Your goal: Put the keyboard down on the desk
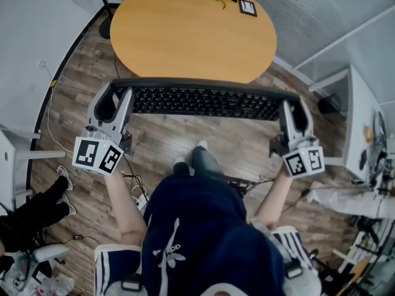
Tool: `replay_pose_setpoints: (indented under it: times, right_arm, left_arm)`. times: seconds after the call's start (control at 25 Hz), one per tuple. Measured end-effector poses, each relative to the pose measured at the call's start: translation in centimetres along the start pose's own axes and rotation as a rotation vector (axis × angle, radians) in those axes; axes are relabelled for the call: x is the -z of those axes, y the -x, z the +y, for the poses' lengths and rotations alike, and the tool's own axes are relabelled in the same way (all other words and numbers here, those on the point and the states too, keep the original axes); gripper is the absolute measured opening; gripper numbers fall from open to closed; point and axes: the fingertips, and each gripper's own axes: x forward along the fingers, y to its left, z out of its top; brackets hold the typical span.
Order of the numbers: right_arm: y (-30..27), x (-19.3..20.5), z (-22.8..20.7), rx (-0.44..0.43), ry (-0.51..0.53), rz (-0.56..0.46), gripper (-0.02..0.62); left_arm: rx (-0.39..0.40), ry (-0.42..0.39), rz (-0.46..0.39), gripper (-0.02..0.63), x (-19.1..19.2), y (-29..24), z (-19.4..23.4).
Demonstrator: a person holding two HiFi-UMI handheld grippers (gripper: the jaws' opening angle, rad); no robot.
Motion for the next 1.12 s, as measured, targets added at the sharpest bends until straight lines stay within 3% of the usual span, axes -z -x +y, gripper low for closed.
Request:
replay_pose_setpoints:
  times: [0.2,0.32,1.12]
  right_arm:
    - [11.6,3.1,3.6,0.026,0.005,-0.044,0.184]
    - [15.1,4.0,5.2,0.028,0.008,-0.066,0.184]
    - [13.6,0.9,4.0,-0.024,0.058,-0.092,0.184]
  left_arm:
    - [0.027,-0.027,-0.019,0.198,3.4,9.1,-5.9]
    - [0.029,-0.037,-0.032,0.198,4.4,12.5,-7.3]
    - [-0.014,-0.019,-0.105,0.198,3.0,12.1,-8.0]
